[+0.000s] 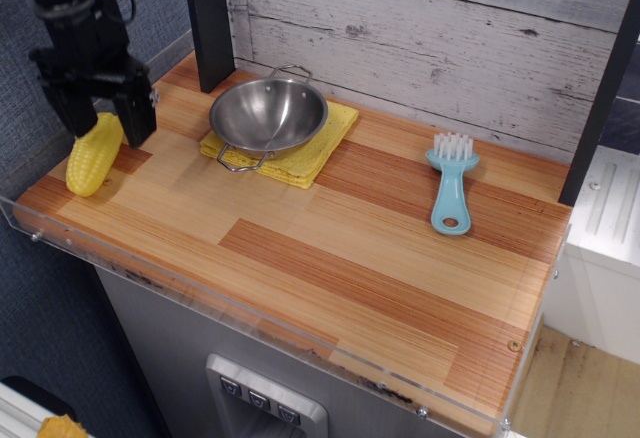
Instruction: Move the corn in front and right of the colander
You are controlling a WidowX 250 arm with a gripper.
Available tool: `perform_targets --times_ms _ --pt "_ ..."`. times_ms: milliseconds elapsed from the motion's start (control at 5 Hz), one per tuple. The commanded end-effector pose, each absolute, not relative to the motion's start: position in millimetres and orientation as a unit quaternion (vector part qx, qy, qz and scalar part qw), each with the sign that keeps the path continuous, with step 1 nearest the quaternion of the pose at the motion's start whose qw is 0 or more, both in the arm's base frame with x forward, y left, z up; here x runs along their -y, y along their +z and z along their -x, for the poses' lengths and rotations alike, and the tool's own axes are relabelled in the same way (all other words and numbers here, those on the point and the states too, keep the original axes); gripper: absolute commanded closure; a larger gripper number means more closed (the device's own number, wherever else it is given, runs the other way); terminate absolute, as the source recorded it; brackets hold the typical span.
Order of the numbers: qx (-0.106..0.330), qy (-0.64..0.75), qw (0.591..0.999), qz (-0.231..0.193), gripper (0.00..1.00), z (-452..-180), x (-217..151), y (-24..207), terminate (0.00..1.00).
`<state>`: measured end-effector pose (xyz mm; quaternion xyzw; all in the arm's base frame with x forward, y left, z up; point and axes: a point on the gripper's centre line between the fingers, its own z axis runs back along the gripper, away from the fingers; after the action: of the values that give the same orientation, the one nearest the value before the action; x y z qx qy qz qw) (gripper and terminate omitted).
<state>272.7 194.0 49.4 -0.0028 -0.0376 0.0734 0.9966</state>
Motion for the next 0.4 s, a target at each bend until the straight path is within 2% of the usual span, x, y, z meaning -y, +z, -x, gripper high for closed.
perform_targets --times_ms 0,200 --pt "0.056 0.084 0.994 -0.039 0.0 -268.4 -213.2 54.8 0.0" --pt "0.046 0.082 0.995 -0.041 0.0 -268.1 -216.1 48.7 0.0"
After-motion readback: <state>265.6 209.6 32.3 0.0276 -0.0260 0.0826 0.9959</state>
